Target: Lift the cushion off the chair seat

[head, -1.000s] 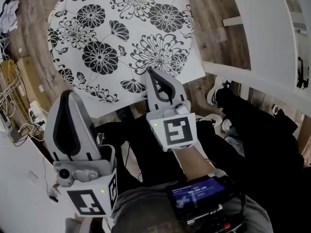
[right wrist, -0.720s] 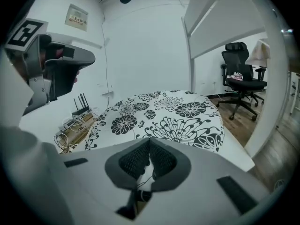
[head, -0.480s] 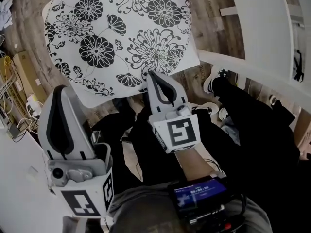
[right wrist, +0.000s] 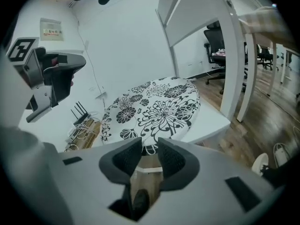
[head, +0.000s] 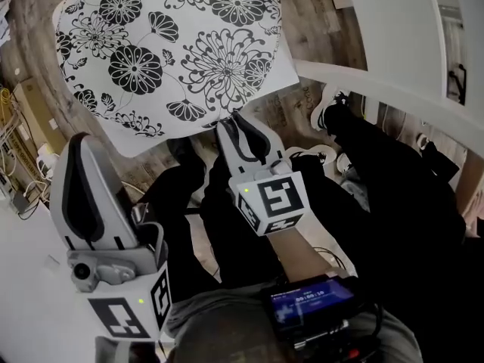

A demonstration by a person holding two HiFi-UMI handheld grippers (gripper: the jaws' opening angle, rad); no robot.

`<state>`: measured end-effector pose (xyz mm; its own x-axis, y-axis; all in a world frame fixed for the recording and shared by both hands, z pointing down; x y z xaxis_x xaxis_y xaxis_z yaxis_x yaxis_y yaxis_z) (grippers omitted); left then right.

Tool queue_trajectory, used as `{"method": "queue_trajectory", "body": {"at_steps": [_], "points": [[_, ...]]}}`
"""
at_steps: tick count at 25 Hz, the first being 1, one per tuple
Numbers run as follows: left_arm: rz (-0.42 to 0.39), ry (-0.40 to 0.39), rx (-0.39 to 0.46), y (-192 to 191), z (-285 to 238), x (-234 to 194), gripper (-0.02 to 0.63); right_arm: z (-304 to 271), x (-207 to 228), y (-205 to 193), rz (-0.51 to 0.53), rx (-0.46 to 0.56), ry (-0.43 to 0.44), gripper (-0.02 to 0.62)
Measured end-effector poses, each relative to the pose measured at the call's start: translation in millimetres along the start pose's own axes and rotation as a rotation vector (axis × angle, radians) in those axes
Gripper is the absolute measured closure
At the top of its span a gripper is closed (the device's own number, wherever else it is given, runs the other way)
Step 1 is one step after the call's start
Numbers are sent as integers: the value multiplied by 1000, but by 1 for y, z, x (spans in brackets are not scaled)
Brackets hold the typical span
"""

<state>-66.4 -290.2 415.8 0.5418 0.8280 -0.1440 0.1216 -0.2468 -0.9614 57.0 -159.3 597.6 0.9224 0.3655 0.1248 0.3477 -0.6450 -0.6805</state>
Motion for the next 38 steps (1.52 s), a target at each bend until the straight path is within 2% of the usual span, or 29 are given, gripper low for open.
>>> {"method": "queue_trajectory", "body": {"at_steps": [5,10,16,18,20,23,27,29,31,33,37,38], "points": [[2,-12,-26,-5,1,3,600,-1,3,-7,-97,-43,-14,400],[7,-31,-21,-8,-3,6,600,-11,4,-4,-158,-44,-26,325],[7,-22,-41,-4,-2,-9,600,-17,1,-1,-185,-67,-89,302],[4,-16,-43,-3,-1,-12,600,-17,1,-2,-144,-84,-132,316],[3,-10,-42,-3,1,-14,600,-18,3,-5,-77,-103,-174,359],[7,-7,-43,-2,1,-17,600,-22,4,-5,-26,-128,-197,393],[36,-28,-70,11,-7,-33,600,-21,1,6,-50,-183,-204,445],[46,-29,-75,16,-9,-38,600,-19,-1,9,-69,-199,-198,493],[43,-14,-66,16,-7,-41,600,-18,-1,6,-72,-191,-186,500],[40,15,-52,13,-4,-43,600,-18,2,2,-88,-173,-159,475],[35,31,-66,9,-1,-44,600,-16,8,-4,-202,-155,-123,281],[31,29,-68,9,-1,-43,600,-17,8,-5,-233,-155,-114,276]]}}
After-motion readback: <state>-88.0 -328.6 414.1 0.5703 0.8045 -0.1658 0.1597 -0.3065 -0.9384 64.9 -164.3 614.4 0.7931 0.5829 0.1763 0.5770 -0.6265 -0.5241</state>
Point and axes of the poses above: the fingertips, and each gripper's own axes: z backward along the fingers, x to its right, y out of its top, the point moved 3 cm from there along z, backward along the fingers, and after that the axes turned 15 degrees about -y, right-handed, at the moved point
